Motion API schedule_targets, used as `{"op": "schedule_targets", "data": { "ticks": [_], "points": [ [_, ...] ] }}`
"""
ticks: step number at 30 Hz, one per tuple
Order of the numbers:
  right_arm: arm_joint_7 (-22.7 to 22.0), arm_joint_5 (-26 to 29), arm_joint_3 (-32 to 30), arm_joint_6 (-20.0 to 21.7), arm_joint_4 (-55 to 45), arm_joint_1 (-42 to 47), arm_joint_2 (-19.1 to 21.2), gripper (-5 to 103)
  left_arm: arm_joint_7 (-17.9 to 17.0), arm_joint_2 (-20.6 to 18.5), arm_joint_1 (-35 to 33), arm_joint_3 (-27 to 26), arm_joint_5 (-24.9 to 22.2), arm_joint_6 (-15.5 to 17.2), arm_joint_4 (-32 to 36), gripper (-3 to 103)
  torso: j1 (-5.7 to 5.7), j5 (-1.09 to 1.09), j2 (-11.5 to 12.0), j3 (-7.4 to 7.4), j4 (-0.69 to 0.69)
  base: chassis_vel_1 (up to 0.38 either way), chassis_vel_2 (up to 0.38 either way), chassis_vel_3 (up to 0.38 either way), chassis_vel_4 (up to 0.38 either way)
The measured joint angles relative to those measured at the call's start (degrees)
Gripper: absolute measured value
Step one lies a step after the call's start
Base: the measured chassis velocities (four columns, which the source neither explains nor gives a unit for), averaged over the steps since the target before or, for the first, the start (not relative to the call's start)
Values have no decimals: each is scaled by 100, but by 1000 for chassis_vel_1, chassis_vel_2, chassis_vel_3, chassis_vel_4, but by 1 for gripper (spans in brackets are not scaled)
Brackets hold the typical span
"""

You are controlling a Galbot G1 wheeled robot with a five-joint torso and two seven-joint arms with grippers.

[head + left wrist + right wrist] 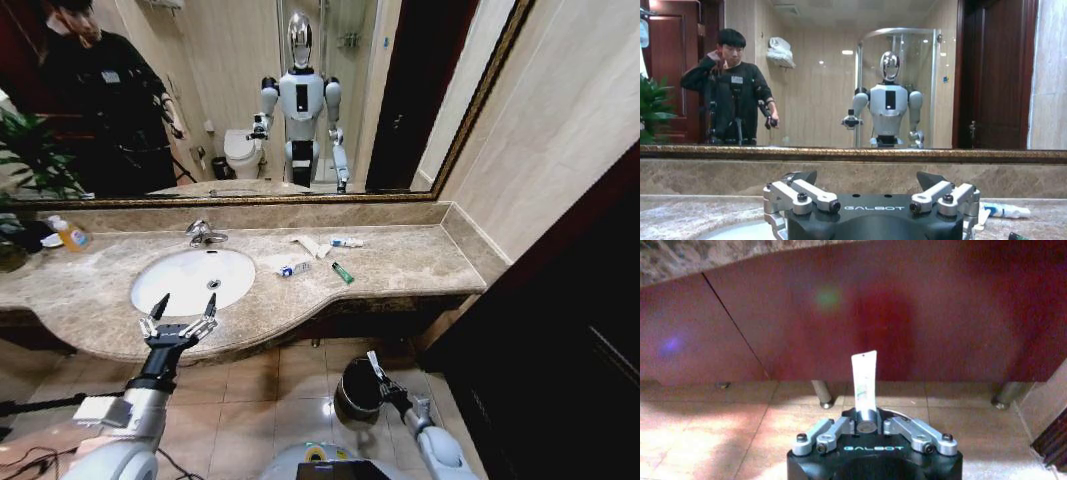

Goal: Pick up the trash from the sink and place it in the trash bin.

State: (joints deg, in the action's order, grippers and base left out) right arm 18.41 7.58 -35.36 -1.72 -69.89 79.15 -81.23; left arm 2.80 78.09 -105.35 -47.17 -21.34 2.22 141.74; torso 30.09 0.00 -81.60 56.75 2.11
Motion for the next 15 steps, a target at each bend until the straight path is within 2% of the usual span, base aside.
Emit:
{"op": "schedule_targets", "data": {
  "ticks": [5, 15],
  "points": [
    [-186, -69, 30, 161, 145, -123, -104, 17, 0, 0, 0, 0, 0, 0, 0, 100, 0, 0, 0, 0, 0, 0, 0, 0, 0],
    [-237, -166, -8, 185, 625, -375, -89, 17, 0, 0, 0, 0, 0, 0, 0, 100, 0, 0, 0, 0, 0, 0, 0, 0, 0]
  ]
}}
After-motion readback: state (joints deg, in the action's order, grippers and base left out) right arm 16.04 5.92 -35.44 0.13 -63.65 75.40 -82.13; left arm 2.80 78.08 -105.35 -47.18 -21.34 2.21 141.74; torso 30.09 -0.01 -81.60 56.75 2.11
